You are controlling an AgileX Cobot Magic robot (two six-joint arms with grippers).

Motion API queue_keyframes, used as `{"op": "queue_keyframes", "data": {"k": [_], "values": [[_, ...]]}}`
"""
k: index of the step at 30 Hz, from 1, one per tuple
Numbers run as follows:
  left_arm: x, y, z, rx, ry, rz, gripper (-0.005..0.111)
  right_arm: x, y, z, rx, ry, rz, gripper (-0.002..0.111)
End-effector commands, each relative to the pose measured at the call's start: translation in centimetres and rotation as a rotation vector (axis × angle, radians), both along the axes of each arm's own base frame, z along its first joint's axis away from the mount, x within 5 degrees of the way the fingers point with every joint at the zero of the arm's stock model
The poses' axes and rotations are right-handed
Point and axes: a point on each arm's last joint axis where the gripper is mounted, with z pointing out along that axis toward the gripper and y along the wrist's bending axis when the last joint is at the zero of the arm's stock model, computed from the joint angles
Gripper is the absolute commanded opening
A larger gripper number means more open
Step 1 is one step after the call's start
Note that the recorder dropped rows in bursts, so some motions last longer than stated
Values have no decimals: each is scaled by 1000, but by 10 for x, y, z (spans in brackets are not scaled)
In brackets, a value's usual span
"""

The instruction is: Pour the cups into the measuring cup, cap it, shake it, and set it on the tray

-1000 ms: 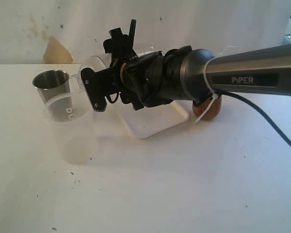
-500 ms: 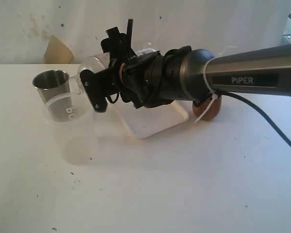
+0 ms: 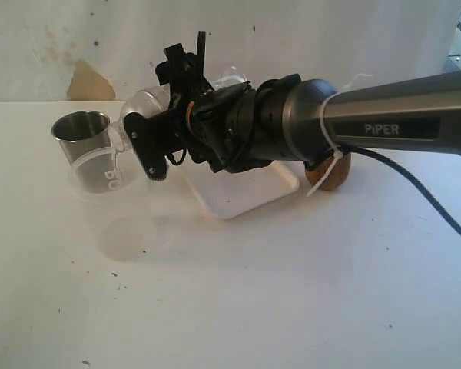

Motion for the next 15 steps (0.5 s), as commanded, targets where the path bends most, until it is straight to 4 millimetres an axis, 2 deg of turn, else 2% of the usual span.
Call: {"op": "queue_keyframes", "data": {"k": [1, 15], "values": [[0, 0, -1, -4, -1, -2, 0, 1, -2, 15, -11, -59, -20, 0], [0, 0, -1, -4, -1, -2, 0, 1, -3, 16, -41, -70, -18, 0]]}}
